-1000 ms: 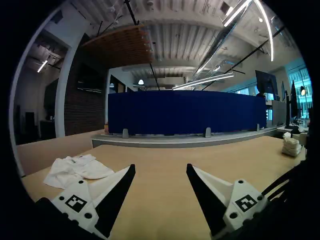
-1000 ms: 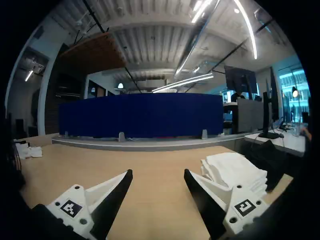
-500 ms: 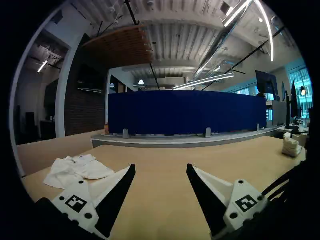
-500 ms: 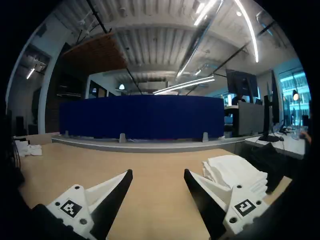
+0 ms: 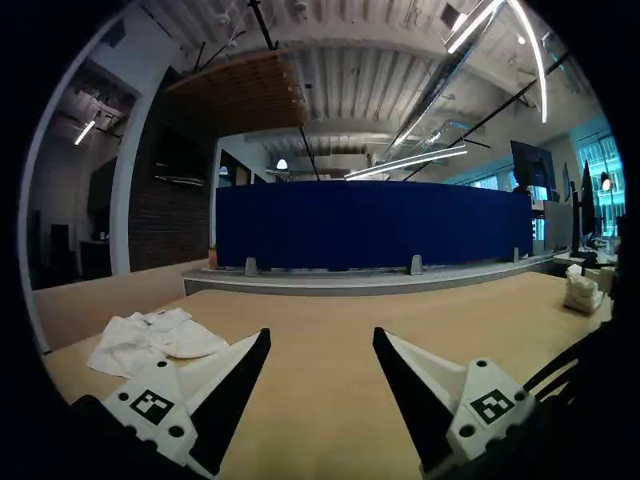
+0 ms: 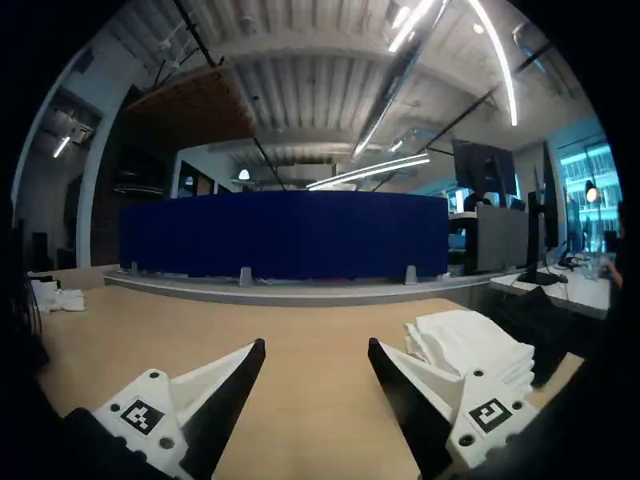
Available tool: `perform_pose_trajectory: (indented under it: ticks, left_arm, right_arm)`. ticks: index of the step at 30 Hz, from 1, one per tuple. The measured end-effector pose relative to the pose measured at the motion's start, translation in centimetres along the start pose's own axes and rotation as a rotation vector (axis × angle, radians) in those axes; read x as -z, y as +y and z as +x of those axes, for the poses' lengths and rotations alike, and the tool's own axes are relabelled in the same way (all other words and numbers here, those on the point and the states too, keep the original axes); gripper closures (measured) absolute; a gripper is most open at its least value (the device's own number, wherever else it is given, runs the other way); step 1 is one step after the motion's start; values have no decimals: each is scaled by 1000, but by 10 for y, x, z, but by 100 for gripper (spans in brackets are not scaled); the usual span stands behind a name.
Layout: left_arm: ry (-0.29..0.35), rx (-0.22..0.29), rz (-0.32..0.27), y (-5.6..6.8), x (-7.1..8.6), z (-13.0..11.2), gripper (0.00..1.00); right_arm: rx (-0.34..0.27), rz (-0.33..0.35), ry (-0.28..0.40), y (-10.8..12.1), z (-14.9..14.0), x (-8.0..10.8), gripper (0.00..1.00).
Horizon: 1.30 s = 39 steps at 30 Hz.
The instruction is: Fold towel
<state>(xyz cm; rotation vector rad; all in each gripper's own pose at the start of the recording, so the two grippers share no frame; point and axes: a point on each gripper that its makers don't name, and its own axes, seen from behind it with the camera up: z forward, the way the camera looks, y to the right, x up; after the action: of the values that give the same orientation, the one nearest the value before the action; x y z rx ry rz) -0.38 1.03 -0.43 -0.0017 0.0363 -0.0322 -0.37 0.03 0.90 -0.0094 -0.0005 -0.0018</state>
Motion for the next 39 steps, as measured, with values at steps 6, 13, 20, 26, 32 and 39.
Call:
perform_pose_trajectory:
  ticks: [6,13,20,26,32,39]
  left_arm:
    - [0,0,0,0,0,1,5]
    - [0,0,0,0,0,0,5]
    - [0,0,0,0,-1,0,5]
    - [0,0,0,0,-1,0,5]
    - [0,0,0,-1,0,0,5]
    - [-1,1,-1,-1,1,1,5]
  right_arm:
    - [-2,-1,1,1,1,-1,0]
    - [-1,-1,0,1,2,-1,0]
    - [-1,-1,0,1,2,-1,0]
    - [-1,-1,0,1,2,1,0]
    - [-1,0,0,1,2,3,0]
    - [-1,0,0,0,2,5,0]
